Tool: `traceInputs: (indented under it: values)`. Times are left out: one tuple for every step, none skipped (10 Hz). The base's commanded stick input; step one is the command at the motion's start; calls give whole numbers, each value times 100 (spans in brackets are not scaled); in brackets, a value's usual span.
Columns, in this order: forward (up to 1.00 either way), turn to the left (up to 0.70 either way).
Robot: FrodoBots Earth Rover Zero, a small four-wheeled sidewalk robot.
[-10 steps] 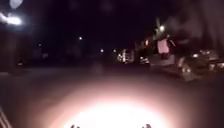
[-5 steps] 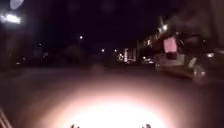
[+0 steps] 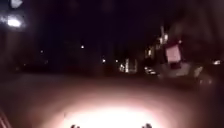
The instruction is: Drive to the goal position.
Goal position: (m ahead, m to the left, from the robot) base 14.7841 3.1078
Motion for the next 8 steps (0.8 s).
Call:
traceInputs:
  values:
    - [100,-18]
    - [100,-27]
    - [100,-38]
    - [100,-40]
    - [100,-11]
    - [100,0]
    - [100,0]
    - [100,0]
